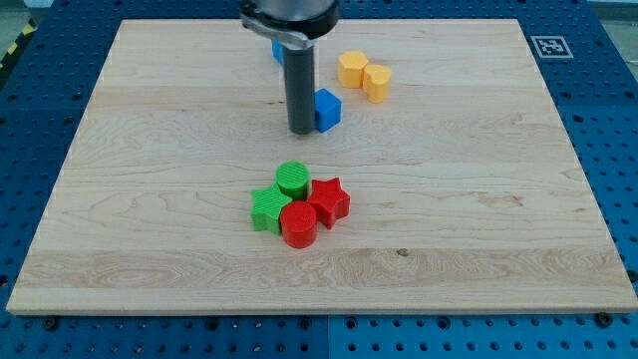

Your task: Push the blue triangle to top of the blue cube

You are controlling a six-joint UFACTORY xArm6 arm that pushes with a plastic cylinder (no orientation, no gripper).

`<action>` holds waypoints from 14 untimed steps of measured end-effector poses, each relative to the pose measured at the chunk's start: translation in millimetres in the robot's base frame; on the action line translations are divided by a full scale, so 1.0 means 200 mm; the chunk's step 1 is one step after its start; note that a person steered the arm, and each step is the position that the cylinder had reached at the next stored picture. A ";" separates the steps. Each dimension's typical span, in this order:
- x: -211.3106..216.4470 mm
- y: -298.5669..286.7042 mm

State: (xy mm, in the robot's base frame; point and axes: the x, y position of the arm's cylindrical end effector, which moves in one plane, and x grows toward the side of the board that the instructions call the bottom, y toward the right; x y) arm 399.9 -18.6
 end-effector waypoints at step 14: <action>-0.66 -0.28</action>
State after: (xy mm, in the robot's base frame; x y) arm 267.4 -73.6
